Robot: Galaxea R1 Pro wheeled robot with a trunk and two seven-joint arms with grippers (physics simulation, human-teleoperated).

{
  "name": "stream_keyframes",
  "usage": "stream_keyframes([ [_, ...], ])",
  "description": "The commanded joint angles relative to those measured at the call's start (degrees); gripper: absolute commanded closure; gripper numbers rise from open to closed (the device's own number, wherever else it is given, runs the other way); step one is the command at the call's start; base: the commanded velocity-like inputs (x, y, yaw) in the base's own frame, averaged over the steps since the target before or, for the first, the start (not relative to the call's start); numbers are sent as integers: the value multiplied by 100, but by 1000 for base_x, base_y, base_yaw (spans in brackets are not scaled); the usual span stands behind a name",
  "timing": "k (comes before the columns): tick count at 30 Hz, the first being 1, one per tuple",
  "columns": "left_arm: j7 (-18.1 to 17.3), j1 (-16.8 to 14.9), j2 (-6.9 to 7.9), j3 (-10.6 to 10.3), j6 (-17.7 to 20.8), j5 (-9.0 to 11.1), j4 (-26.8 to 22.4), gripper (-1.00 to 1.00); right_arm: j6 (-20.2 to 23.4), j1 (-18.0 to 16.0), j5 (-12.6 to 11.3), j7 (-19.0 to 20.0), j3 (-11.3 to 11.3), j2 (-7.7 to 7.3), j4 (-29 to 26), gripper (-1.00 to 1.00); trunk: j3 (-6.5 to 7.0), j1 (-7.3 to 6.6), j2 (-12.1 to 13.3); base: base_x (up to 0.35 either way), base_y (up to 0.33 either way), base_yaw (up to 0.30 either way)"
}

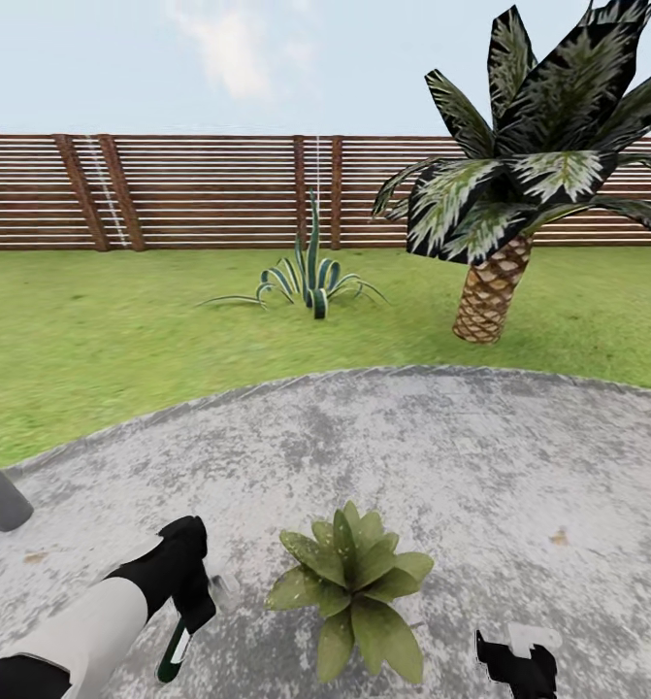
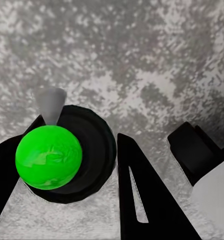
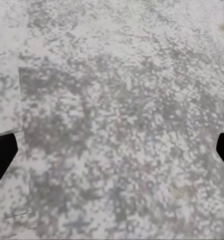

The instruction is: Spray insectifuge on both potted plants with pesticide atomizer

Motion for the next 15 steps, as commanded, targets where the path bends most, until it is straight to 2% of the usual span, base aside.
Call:
stream_keyframes([
  [1, -47, -2, -1, -25, 33, -32, -13, 100, -18, -3, 61, -30, -31, -1, 11, -100, -5, 0, -2, 70, -253, 0],
  [4, -44, -2, -7, -27, 33, -30, -14, 100, -18, -3, 61, -30, -31, -1, 11, -100, -5, 0, -2, -25, -266, 16],
  [7, -38, -2, -8, -22, 33, -30, -21, 100, -18, -2, 61, -30, -31, -1, 11, -100, -5, 0, -2, -75, -223, 198],
  [15, -29, -2, 16, -25, 33, -25, 31, 100, -18, -2, 61, -30, -31, -1, 11, -100, -5, 0, -2, -8, -19, 275],
])
